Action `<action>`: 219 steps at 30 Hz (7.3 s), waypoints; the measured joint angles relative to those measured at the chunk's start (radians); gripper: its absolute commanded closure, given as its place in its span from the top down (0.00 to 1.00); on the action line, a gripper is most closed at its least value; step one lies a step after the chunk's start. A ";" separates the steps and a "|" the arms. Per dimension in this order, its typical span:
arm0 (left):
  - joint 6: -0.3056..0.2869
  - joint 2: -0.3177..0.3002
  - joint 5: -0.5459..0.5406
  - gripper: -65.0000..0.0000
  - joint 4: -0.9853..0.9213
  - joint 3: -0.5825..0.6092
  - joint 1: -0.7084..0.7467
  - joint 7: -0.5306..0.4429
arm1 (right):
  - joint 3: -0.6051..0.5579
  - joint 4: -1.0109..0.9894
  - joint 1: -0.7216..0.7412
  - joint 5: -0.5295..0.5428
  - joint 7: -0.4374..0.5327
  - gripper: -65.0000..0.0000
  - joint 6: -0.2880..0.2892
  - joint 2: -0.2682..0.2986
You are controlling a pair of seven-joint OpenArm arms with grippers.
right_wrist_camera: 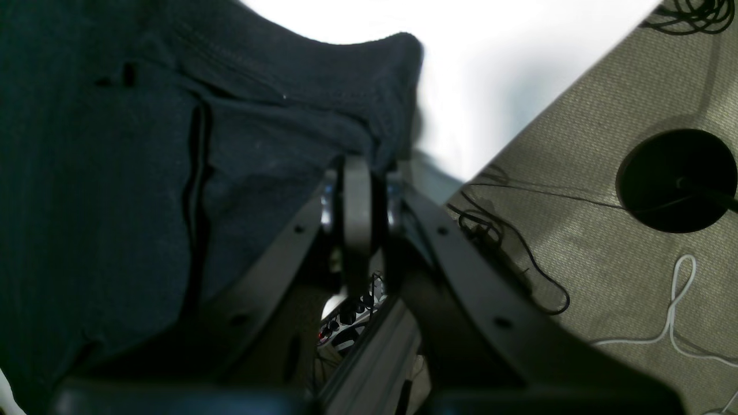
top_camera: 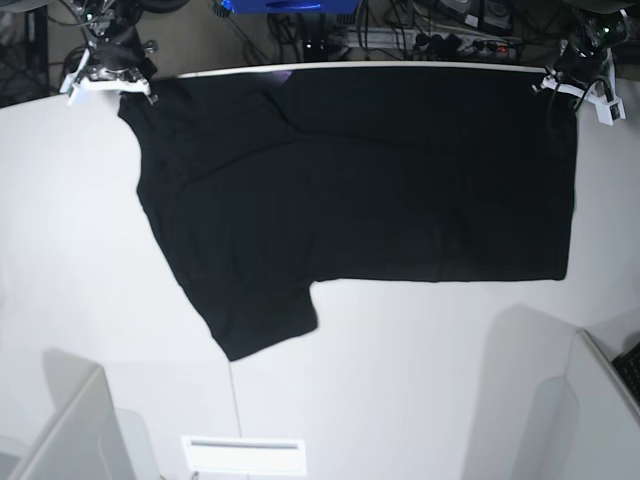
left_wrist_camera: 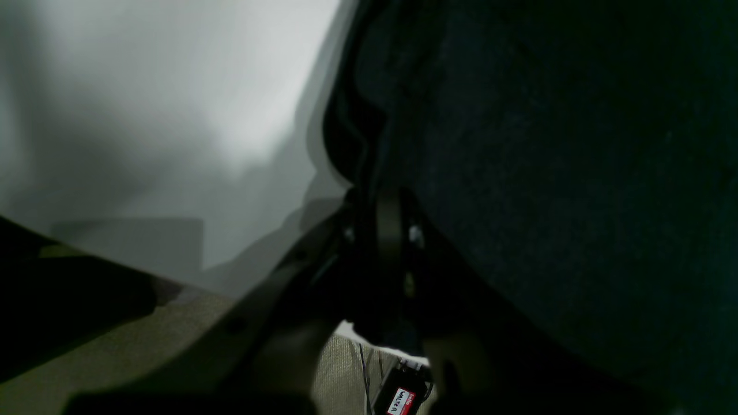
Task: Fold the T-shirt properly
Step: 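Drag the held shoulder edge toward the robot with both grippers, then move both grippers down to the shirt's hem corners, then grasp the hem corners with both grippers, then lift the hem and fold it over toward the shoulder edge with both grippers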
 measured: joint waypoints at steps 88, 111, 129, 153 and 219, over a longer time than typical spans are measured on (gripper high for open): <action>-0.003 -0.050 0.382 0.50 0.051 0.090 -0.409 0.003 | -0.821 -1.119 1.225 -0.013 0.068 0.54 0.143 0.301; 0.001 -0.229 0.389 0.69 -0.582 0.209 -0.797 -0.004 | -0.822 -1.120 1.213 -0.007 0.061 0.00 0.150 0.285; 0.014 -0.254 0.560 0.68 -0.982 0.209 -1.022 -0.243 | -0.822 -1.117 1.213 -0.007 0.060 0.00 0.150 0.285; 0.008 -0.260 0.542 0.00 -0.982 0.208 -0.986 -0.274 | -0.815 -1.066 1.184 -0.011 0.046 0.00 0.150 0.293; -0.079 -0.255 0.057 0.00 0.066 0.118 -0.353 0.172 | -0.388 -0.089 0.513 -0.008 -0.151 0.00 0.079 0.349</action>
